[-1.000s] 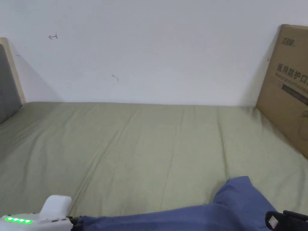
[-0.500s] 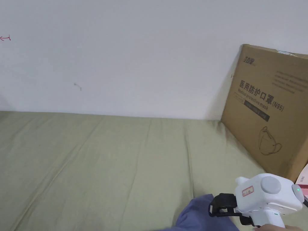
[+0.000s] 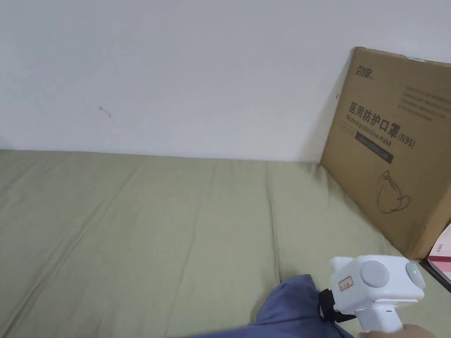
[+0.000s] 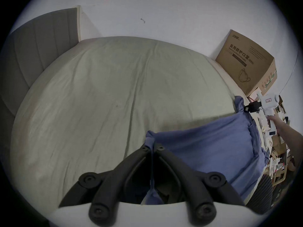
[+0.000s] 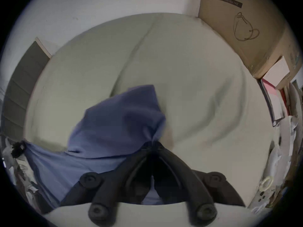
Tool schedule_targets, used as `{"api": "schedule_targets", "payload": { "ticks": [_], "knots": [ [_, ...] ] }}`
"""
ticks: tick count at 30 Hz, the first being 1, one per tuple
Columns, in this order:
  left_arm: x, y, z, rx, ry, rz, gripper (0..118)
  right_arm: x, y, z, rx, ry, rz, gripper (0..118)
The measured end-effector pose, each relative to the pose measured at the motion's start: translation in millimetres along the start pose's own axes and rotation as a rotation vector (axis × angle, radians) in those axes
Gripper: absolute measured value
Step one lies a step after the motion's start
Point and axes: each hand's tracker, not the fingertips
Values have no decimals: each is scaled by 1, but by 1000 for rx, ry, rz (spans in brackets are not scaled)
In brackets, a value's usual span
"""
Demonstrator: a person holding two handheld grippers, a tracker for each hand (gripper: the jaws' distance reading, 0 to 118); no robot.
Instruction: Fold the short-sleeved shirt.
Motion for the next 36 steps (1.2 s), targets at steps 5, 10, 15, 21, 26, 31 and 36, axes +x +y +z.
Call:
{"api": "schedule_targets", "payload": {
  "ticks": [5,10,15,21,26,31,36],
  "knots": [
    [4,-1,20,44,-6,23,1,0,-18,46,123,17,14,0],
    [17,7,64,183,-38,-8,1,6,-41,133,274,98,-38,0],
    [32,36,117,285,-70,-78,1,7,-52,219,368,106,1,0],
    [39,80,180,396,-98,-82,1,-10,-53,315,513,109,0,0],
    [43,126,216,455,-88,-126,1,-27,-31,368,602,92,41,0],
    [44,173,227,475,-64,-141,1,-47,10,401,668,89,51,0],
    [42,233,226,495,-28,-118,1,-64,77,420,725,41,83,0]
  ]
}}
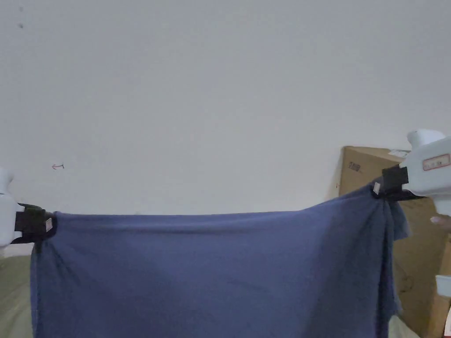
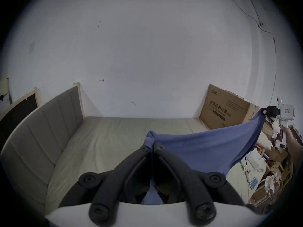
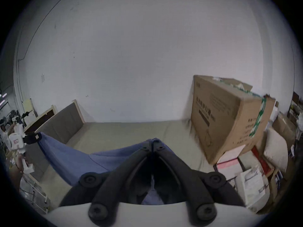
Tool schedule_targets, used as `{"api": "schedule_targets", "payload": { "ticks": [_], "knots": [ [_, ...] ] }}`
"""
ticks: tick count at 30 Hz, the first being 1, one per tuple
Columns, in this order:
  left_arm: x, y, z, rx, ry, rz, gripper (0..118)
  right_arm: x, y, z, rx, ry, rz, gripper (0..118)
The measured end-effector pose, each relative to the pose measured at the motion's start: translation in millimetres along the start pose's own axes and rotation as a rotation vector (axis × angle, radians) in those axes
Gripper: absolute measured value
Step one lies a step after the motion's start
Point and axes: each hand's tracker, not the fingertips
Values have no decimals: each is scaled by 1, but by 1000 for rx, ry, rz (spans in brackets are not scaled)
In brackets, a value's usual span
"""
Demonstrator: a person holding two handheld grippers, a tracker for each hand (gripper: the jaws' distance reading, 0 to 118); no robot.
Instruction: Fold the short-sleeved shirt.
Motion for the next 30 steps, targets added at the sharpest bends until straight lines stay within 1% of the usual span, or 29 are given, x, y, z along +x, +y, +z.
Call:
{"api": "schedule_targets", "payload": {
  "ticks": [6,11,14,18,20,23,26,28,30],
  "knots": [
    [-3,56,-51,16,30,0,1,-16,69,-55,47,-66,5,0],
    [-5,96,-84,73,63,29,1,-22,113,-88,103,-92,16,0],
    [-6,113,-104,109,87,26,1,-27,132,-101,149,-107,44,0],
    [-4,128,-127,139,111,23,1,-29,154,-118,179,-122,37,0],
    [-4,133,-138,153,120,23,1,-31,160,-125,197,-135,50,0],
    [-3,134,-158,167,141,10,1,-35,160,-141,211,-159,86,0],
    [-2,119,-183,148,157,21,1,-34,139,-169,189,-161,101,0],
    [-4,94,-200,115,142,45,1,-30,108,-191,146,-165,78,0],
    [-6,52,-220,36,141,85,1,-21,61,-216,65,-163,28,0]
  ]
}}
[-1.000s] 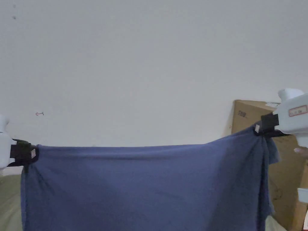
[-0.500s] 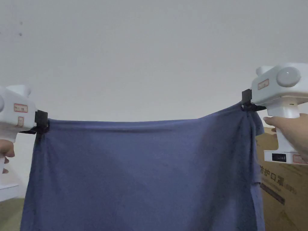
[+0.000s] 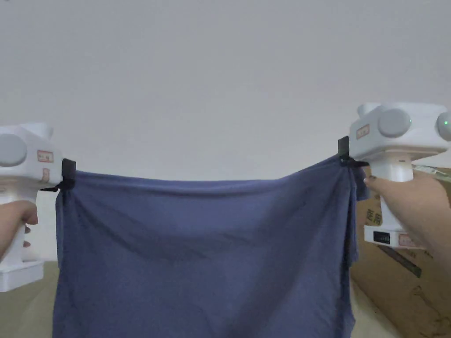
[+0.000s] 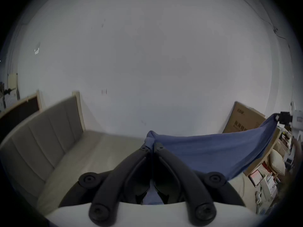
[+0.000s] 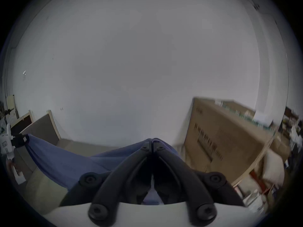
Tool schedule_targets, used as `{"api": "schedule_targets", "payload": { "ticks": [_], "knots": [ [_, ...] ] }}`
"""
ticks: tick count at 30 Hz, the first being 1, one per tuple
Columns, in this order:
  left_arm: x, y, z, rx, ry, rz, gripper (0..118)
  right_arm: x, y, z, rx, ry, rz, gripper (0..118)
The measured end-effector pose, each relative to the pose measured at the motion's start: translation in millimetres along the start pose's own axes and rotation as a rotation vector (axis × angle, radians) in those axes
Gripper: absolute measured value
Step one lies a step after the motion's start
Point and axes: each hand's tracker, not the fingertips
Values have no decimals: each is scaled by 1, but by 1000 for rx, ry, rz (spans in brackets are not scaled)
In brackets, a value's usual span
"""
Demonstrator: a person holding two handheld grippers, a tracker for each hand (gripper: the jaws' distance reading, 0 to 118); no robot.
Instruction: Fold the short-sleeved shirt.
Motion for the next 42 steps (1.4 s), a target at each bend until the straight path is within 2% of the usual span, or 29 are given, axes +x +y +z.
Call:
{"api": "schedule_targets", "payload": {
  "ticks": [2,4,7,10,15,16,18,20,22,25,27,37,42],
  "knots": [
    [-5,-51,-9,-72,-12,41,1,4,-61,-12,-61,11,-46,0],
    [-14,-104,-10,-131,-92,111,1,11,-126,-16,-113,42,-95,0],
    [-22,-187,8,-219,-94,83,1,22,-226,-3,-233,49,-112,0],
    [-32,-255,55,-232,-116,73,1,39,-310,36,-301,83,-97,0],
    [-60,-334,143,-273,-146,66,1,67,-403,140,-410,133,-205,0],
    [-64,-343,158,-289,-162,68,1,72,-413,155,-443,140,-202,0],
    [-70,-357,192,-359,-179,58,1,76,-432,192,-460,145,-83,0],
    [-75,-369,221,-363,-176,44,1,81,-446,220,-493,171,-31,0],
    [-75,-379,248,-391,-139,8,1,85,-459,245,-523,176,-66,0],
    [-84,-397,277,-454,-132,54,1,94,-476,275,-566,190,-142,0],
    [-90,-406,295,-472,-129,56,1,99,-487,291,-602,198,-151,0],
    [-90,-416,329,-563,-133,-43,1,102,-507,320,-731,219,-82,0],
    [-92,-425,327,-683,-135,-97,1,106,-514,309,-887,194,-75,0]
  ]
}}
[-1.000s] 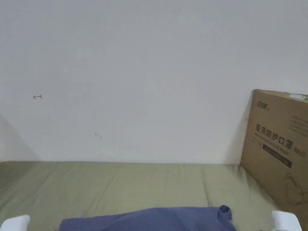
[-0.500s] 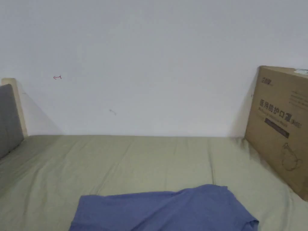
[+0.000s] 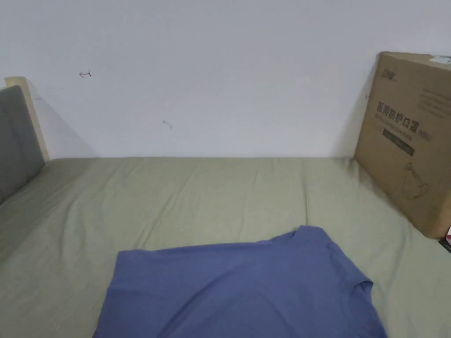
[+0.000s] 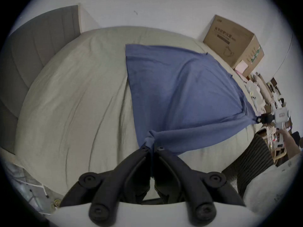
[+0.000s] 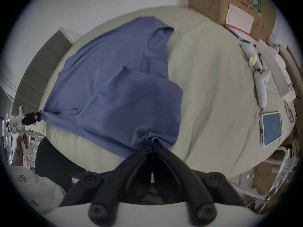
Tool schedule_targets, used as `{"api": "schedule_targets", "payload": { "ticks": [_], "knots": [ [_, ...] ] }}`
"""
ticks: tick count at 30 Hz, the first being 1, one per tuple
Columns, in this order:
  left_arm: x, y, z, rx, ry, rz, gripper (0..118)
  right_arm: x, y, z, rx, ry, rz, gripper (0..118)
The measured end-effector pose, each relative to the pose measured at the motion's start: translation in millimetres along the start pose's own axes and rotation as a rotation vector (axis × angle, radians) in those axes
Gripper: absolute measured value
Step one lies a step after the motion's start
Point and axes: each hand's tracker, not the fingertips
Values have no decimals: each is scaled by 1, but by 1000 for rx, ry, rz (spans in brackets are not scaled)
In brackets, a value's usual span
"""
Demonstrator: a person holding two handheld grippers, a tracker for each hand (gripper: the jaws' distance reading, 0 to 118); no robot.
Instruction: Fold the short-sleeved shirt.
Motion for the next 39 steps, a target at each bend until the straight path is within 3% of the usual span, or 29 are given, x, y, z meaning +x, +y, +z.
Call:
{"api": "schedule_targets", "payload": {
  "ticks": [4,10,13,14,20,23,25,28,30,31,33,35,37,39],
  "knots": [
    [-1,-6,-11,-39,-1,-12,2,0,1,-11,-21,2,-24,0],
    [0,-7,-14,-56,23,22,20,-4,5,-10,-36,-3,-73,22],
    [0,-11,-8,-36,20,60,101,-7,6,-7,-16,1,-105,95],
    [1,-11,-2,7,8,79,112,-9,6,-3,15,-15,-109,103],
    [18,11,42,201,-47,135,110,-28,23,37,132,-35,-136,103],
    [33,30,66,311,-46,144,109,-45,37,65,256,-21,-94,102],
    [46,38,82,443,-5,133,102,-62,41,88,436,3,-32,97],
    [62,43,104,655,15,124,67,-89,32,124,745,65,40,69],
    [73,40,113,760,10,119,28,-105,24,138,901,58,59,20],
    [77,39,116,803,18,104,4,-109,21,142,954,56,64,1],
    [93,33,125,913,85,30,0,-114,20,145,1030,58,26,0],
    [95,30,131,934,-6,1,0,-114,23,147,1029,98,-14,0],
    [101,36,135,892,22,-26,0,-113,26,148,1015,112,-23,0],
    [96,52,129,715,63,-53,0,-112,27,146,997,114,-7,0]
  ]
}}
